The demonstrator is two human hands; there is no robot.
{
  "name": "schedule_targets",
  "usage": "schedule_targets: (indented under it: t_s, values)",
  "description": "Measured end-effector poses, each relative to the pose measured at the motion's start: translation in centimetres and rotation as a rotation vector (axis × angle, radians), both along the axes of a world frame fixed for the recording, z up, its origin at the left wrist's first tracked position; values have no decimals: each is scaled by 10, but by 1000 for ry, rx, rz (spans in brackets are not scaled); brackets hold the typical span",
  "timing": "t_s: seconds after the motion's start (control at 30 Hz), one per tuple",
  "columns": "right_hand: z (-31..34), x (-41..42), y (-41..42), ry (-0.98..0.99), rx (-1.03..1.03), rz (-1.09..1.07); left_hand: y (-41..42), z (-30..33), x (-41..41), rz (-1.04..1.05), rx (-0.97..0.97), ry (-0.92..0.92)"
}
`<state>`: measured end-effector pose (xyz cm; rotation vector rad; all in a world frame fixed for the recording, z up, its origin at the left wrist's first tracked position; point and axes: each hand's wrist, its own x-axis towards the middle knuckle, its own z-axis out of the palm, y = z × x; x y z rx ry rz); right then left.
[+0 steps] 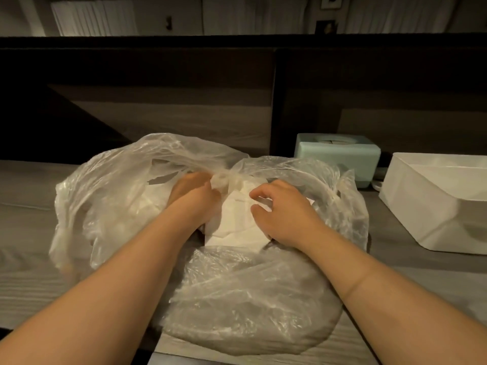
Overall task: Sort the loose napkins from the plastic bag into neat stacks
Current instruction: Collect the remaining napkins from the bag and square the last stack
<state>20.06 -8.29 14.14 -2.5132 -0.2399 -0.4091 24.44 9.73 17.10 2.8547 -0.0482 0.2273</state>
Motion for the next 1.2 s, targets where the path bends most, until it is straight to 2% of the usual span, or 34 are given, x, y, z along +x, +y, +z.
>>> schedule_targets:
  t_s: [0.07,0.13,0.27,0.33,0.4,0.47,0.57,0.77,0.97,1.07,1.2]
  values:
    - [0,2,-1,26,55,1,1,3,-5,-23,-110,-79]
    - [3,5,-3,55,167,-3,3,10,-13,-35,-299,-213]
    - [20,3,-11,34,621,-12,0,21,-30,-255,-598,-386]
    - [29,0,-15,-5,755,-7,-1,20,-33,-379,-648,-355]
    - [32,-2,-17,-33,797,-20,0,14,-32,-493,-542,-250]
    - [34,-4,-19,-35,755,-47,1,11,-29,-605,-390,-161]
    - [34,-7,-23,-39,594,-25,3,11,-27,-658,-371,-97]
    - [36,-17,-27,-76,62,178,2,8,-23,-425,-520,-123]
    - [36,-24,-19,25,-276,236,0,7,-23,-371,-517,-125]
    - [35,-25,-17,27,-340,230,0,8,-23,-357,-530,-123]
    - [33,-23,-17,15,-299,252,0,7,-23,-366,-531,-124]
